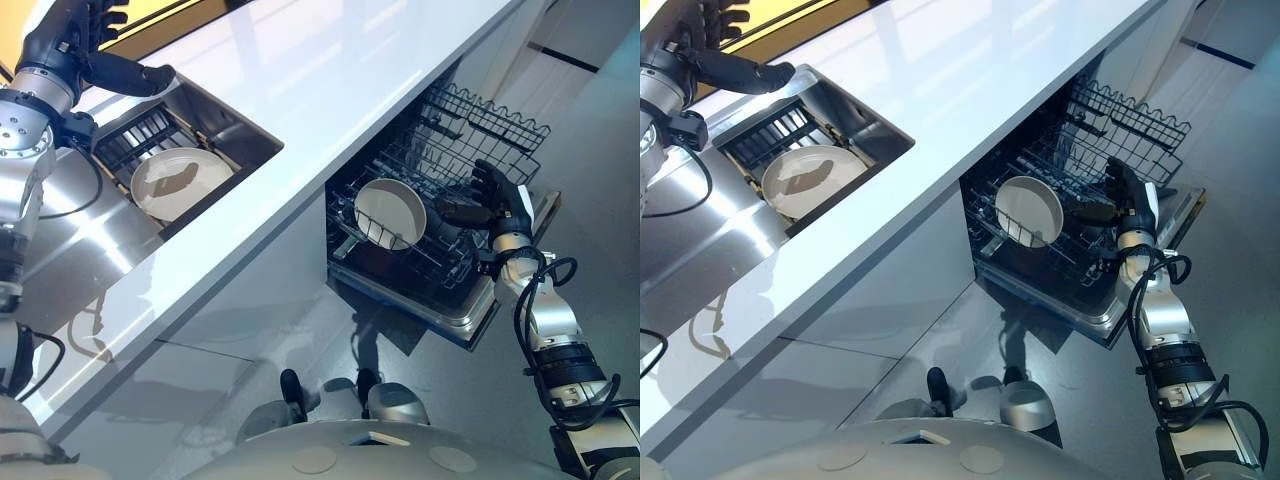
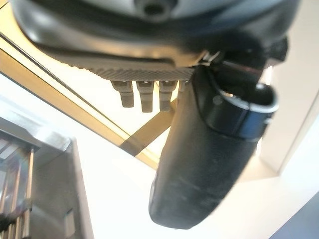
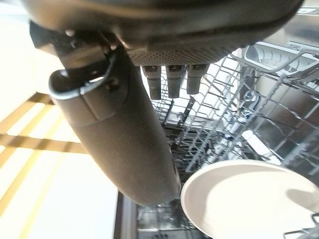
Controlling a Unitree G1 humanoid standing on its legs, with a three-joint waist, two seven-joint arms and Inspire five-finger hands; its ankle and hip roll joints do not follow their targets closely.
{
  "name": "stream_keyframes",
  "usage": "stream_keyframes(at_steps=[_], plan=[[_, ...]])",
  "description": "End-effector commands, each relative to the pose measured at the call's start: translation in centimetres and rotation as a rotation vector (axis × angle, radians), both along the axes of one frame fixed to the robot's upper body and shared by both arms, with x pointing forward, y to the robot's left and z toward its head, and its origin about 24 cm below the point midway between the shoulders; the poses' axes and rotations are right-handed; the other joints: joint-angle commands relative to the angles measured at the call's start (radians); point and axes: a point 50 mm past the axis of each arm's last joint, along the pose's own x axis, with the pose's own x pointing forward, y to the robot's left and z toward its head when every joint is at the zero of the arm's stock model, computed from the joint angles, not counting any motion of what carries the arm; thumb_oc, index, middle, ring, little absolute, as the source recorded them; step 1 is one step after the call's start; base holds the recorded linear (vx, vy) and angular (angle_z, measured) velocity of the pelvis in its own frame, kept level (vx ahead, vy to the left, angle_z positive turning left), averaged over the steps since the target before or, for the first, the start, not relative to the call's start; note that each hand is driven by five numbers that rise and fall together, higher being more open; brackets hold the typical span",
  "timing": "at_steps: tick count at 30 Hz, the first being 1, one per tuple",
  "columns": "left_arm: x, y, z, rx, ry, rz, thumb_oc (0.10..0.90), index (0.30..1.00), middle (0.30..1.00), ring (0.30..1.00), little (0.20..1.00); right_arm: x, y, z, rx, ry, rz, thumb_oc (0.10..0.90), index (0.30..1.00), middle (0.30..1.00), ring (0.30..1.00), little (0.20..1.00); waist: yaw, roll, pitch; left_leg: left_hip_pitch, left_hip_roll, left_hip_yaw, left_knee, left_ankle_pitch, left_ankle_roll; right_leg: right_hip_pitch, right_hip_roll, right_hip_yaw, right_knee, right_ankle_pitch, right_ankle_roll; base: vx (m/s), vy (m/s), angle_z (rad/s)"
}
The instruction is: Pick up plates and place into dishwasher.
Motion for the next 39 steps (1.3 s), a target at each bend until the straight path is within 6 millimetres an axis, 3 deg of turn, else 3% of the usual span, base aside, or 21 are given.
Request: stream_keyframes(at_steps=[1, 12, 21, 31, 39], plan=[[-0.9, 1.8, 5.7, 0.098, -0.114, 0.118, 0.8, 0.9, 0.9, 0.9, 0.9, 0.4, -0.8, 6.8, -0.101, -0.296, 0.05, 0.8, 0.9, 0.9, 0.9, 0.9, 0.003, 0.037, -0.144, 0.025, -0.047, 0.018, 0.018, -0.15, -0.02, -0.096, -0.006, -0.038, 0.116, -0.068, 0.117, 0.02, 0.074, -0.17], [-2.8, 8.3, 1.2, 0.179, 0.336, 0.351, 0.8, 0.9, 0.9, 0.9, 0.9, -1.0, -1.4, 7.3, -0.111, -0.316, 0.047, 0.8, 0.9, 0.9, 0.9, 0.9, -0.018, 0.053, -0.116, 0.007, -0.065, 0.017, 0.031, -0.153, -0.009, -0.122, -0.009, -0.04, 0.143, -0.07, 0.125, 0.01, 0.075, -0.15], [-5.2, 11.3, -2.5, 0.182, 0.616, 0.413, 0.8, 0.9, 0.9, 0.9, 0.9, -1.5, -1.7, 7.7, -0.115, -0.335, 0.038, 0.8, 0.9, 0.9, 0.9, 0.9, -0.011, 0.058, -0.106, -0.007, -0.07, 0.013, 0.037, -0.147, -0.007, -0.13, -0.01, -0.05, 0.15, -0.07, 0.127, 0.02, 0.043, -0.04], [-5.0, 10.6, -6.2, 0.042, 0.678, 0.332, 0.8, 0.9, 0.9, 0.9, 0.9, -1.7, -1.1, 7.6, -0.108, -0.339, 0.048, 0.8, 0.9, 0.9, 0.9, 0.9, -0.006, 0.047, -0.097, -0.014, -0.072, 0.007, 0.04, -0.145, -0.004, -0.132, -0.004, -0.057, 0.157, -0.076, 0.122, 0.01, 0.003, -0.01], [-3.2, 8.6, -8.0, -0.203, 0.511, 0.254, 0.8, 0.9, 0.9, 0.9, 0.9, -1.5, -0.5, 7.0, -0.114, -0.321, 0.079, 0.8, 0.9, 0.9, 0.9, 0.9, -0.013, 0.038, -0.098, -0.009, -0.069, 0.011, 0.034, -0.139, -0.006, -0.131, 0.002, -0.061, 0.159, -0.076, 0.12, 0.05, 0.008, 0.0]])
